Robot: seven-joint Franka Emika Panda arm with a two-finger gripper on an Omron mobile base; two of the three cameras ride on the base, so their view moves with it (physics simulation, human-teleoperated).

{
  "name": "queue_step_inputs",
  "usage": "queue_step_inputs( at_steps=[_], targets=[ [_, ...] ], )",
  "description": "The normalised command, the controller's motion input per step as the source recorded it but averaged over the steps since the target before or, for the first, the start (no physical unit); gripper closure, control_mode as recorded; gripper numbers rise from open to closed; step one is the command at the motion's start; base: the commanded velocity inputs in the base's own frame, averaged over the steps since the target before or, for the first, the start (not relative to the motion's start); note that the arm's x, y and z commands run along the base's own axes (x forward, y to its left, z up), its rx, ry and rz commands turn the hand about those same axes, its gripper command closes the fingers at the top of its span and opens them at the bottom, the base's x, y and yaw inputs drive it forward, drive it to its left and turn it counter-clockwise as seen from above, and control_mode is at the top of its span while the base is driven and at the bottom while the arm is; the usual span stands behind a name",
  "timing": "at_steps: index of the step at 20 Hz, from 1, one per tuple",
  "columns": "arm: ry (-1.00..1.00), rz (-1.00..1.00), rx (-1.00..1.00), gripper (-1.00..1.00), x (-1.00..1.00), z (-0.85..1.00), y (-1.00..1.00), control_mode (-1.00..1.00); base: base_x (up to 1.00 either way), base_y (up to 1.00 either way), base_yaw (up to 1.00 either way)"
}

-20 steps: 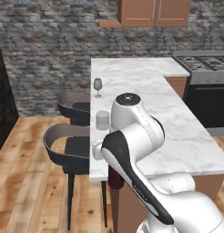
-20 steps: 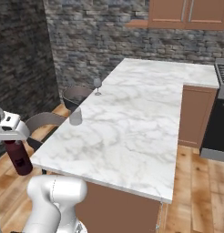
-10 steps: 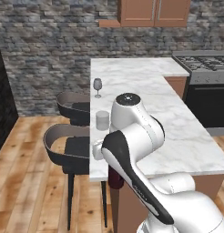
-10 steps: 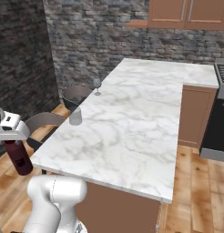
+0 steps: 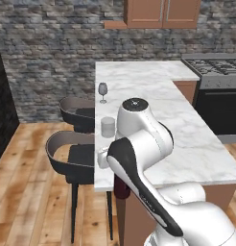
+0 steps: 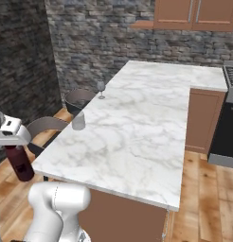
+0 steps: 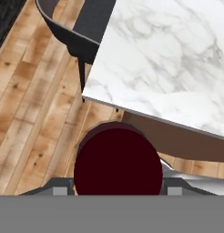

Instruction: There is a wine glass and glass cup on the dining counter. Place the wine bottle next to the wine glass and the juice bottle next to the glass cup.

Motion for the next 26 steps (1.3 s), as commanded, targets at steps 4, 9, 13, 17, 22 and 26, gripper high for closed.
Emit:
queue_step_inputs(
  at_steps=[4, 9, 13, 17, 22, 26],
  targets=[
    [0.0, 0.0, 0.0, 1.0, 0.26, 0.39, 0.02, -1.0, 0.0, 0.0, 0.0],
    [0.0, 0.0, 0.0, 1.0, 0.37, 0.5, 0.03, -1.0, 0.0, 0.0, 0.0],
    [0.0, 0.0, 0.0, 1.0, 0.52, 0.25, -0.03, -1.0, 0.0, 0.0, 0.0],
    [0.03, 0.0, 0.0, 1.0, 0.71, 0.01, -0.09, -1.0, 0.0, 0.0, 0.0],
    [0.03, 0.0, 0.0, 1.0, 0.69, 0.0, -0.12, -1.0, 0.0, 0.0, 0.0],
    [0.0, 0.0, 0.0, 1.0, 0.5, -0.07, -0.16, -1.0, 0.0, 0.0, 0.0]
  ],
)
